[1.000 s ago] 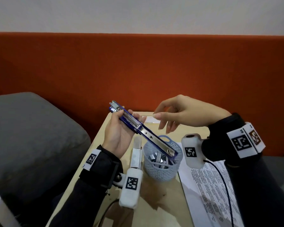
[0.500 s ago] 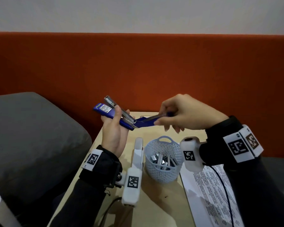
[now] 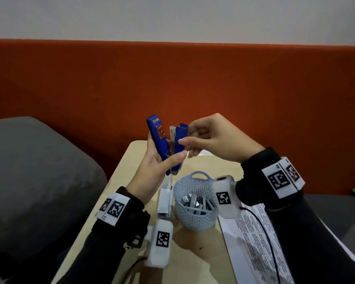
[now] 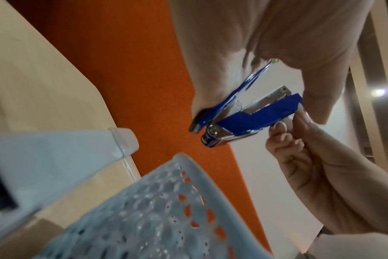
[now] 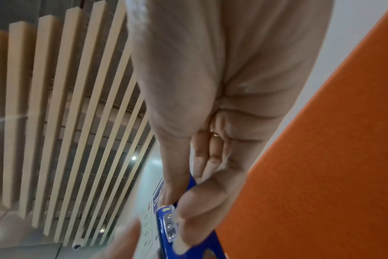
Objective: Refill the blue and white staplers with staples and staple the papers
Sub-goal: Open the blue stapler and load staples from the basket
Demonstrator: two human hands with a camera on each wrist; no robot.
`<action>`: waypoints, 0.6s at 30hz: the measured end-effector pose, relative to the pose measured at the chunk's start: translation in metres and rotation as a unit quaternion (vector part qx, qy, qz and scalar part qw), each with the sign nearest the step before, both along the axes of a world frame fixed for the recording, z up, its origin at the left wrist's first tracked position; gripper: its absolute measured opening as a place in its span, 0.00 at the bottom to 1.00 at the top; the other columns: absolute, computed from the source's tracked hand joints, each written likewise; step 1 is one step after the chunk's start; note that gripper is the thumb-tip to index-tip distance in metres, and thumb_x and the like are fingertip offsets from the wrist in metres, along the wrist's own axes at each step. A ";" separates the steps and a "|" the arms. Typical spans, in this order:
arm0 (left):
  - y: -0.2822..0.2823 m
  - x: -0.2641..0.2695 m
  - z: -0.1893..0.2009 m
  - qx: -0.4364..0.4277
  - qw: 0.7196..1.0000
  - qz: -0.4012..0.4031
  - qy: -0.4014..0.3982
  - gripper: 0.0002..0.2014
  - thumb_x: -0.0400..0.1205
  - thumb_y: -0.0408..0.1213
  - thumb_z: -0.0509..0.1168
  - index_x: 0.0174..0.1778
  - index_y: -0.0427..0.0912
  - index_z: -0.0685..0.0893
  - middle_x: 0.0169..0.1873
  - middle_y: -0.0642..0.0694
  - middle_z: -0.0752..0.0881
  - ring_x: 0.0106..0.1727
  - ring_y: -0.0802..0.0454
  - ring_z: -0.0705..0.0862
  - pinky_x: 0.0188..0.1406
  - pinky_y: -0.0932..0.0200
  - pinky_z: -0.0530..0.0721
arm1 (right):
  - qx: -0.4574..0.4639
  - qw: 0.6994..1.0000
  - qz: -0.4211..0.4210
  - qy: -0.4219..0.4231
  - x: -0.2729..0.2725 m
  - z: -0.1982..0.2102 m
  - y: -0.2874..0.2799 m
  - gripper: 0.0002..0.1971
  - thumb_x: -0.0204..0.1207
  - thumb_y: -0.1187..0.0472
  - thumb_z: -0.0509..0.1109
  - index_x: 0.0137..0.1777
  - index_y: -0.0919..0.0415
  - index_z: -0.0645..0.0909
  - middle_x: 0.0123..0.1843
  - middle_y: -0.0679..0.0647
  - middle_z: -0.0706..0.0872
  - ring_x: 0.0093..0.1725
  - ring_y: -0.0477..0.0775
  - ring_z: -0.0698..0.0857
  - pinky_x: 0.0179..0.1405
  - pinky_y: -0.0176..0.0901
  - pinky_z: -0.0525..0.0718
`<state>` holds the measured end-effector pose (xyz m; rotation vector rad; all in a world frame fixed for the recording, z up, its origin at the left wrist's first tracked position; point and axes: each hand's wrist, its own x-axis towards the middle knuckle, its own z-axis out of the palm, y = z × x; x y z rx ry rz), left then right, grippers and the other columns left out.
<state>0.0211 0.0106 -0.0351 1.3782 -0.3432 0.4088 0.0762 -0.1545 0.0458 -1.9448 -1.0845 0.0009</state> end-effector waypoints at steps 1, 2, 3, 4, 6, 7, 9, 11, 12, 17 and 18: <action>0.000 -0.001 0.000 0.009 1.000 0.003 -0.002 0.45 0.71 0.36 0.75 0.80 0.56 0.58 0.59 0.53 0.87 0.61 0.51 0.85 0.61 0.45 0.81 | 0.008 1.000 0.013 0.011 0.000 0.001 -0.001 0.11 0.76 0.60 0.76 0.51 0.68 0.87 0.38 0.59 0.92 0.35 0.53 0.91 0.39 0.40 0.88; 0.001 -0.002 0.000 0.015 1.000 0.006 -0.001 0.45 0.71 0.32 0.76 0.79 0.57 0.59 0.59 0.53 0.87 0.59 0.52 0.85 0.58 0.47 0.83 | 0.019 0.999 0.024 0.020 0.000 0.001 -0.001 0.11 0.76 0.61 0.76 0.52 0.68 0.87 0.37 0.59 0.92 0.34 0.51 0.90 0.38 0.38 0.87; 0.001 -0.002 0.001 0.021 1.000 0.008 0.000 0.45 0.71 0.28 0.76 0.79 0.57 0.59 0.60 0.53 0.87 0.58 0.53 0.85 0.55 0.50 0.84 | 0.034 0.999 0.032 0.029 -0.001 0.001 0.001 0.10 0.75 0.62 0.76 0.51 0.69 0.86 0.36 0.58 0.91 0.33 0.50 0.89 0.37 0.37 0.86; 0.002 -0.003 0.001 0.023 1.000 0.012 0.003 0.46 0.72 0.25 0.75 0.79 0.56 0.59 0.60 0.52 0.86 0.57 0.53 0.85 0.52 0.52 0.85 | 0.051 0.997 0.033 0.037 -0.001 0.000 0.003 0.10 0.74 0.63 0.77 0.51 0.69 0.86 0.35 0.57 0.90 0.31 0.49 0.87 0.34 0.36 0.85; 0.003 -0.003 0.001 0.025 1.000 0.011 0.007 0.45 0.73 0.20 0.73 0.80 0.52 0.60 0.60 0.48 0.85 0.54 0.52 0.86 0.47 0.55 0.85 | 0.082 0.996 0.018 0.043 0.001 -0.002 0.006 0.12 0.71 0.61 0.79 0.50 0.67 0.85 0.32 0.52 0.87 0.29 0.47 0.83 0.31 0.35 0.81; 0.003 -0.003 0.001 0.028 1.000 0.004 0.010 0.43 0.73 0.19 0.71 0.80 0.51 0.61 0.58 0.46 0.85 0.50 0.51 0.86 0.44 0.55 0.84 | 0.083 0.996 0.004 0.031 0.002 -0.003 0.006 0.14 0.70 0.59 0.81 0.51 0.64 0.85 0.32 0.49 0.85 0.30 0.45 0.80 0.31 0.35 0.79; 0.002 -0.004 0.000 0.046 0.999 -0.015 0.020 0.39 0.75 0.18 0.69 0.79 0.50 0.64 0.52 0.48 0.86 0.45 0.51 0.85 0.42 0.56 0.84 | 0.046 0.999 -0.023 -0.015 0.006 -0.003 0.004 0.21 0.68 0.50 0.81 0.60 0.54 0.85 0.36 0.47 0.78 0.35 0.46 0.75 0.38 0.39 0.76; 0.001 -0.006 0.001 0.066 0.997 -0.024 0.030 0.37 0.76 0.18 0.68 0.77 0.51 0.66 0.54 0.57 0.88 0.52 0.53 0.86 0.49 0.60 0.85 | -0.010 0.997 -0.047 -0.053 0.009 -0.002 -0.001 0.29 0.66 0.42 0.78 0.69 0.43 0.80 0.44 0.45 0.77 0.41 0.46 0.74 0.45 0.40 0.75; -0.001 -0.007 0.003 0.075 0.996 -0.031 0.034 0.36 0.77 0.18 0.67 0.75 0.53 0.67 0.56 0.61 0.88 0.58 0.55 0.86 0.54 0.62 0.84 | -0.032 0.996 -0.057 -0.066 0.010 -0.002 -0.003 0.33 0.65 0.39 0.76 0.72 0.39 0.77 0.50 0.44 0.77 0.45 0.45 0.75 0.48 0.39 0.76; 0.000 -0.011 0.004 0.100 0.990 -0.083 0.052 0.36 0.77 0.19 0.67 0.80 0.44 0.64 0.73 0.45 0.79 0.71 0.47 0.81 0.71 0.50 0.78 | -0.071 0.997 -0.031 -0.015 0.014 -0.006 -0.007 0.36 0.65 0.34 0.73 0.75 0.38 0.74 0.73 0.45 0.74 0.69 0.43 0.76 0.67 0.50 0.79; 0.000 -0.012 0.005 0.103 0.988 -0.095 0.058 0.36 0.77 0.21 0.68 0.79 0.44 0.64 0.74 0.44 0.78 0.71 0.47 0.80 0.71 0.49 0.78 | -0.072 0.997 -0.019 0.005 0.013 -0.006 -0.007 0.34 0.67 0.34 0.74 0.74 0.41 0.76 0.74 0.45 0.75 0.71 0.44 0.76 0.71 0.54 0.77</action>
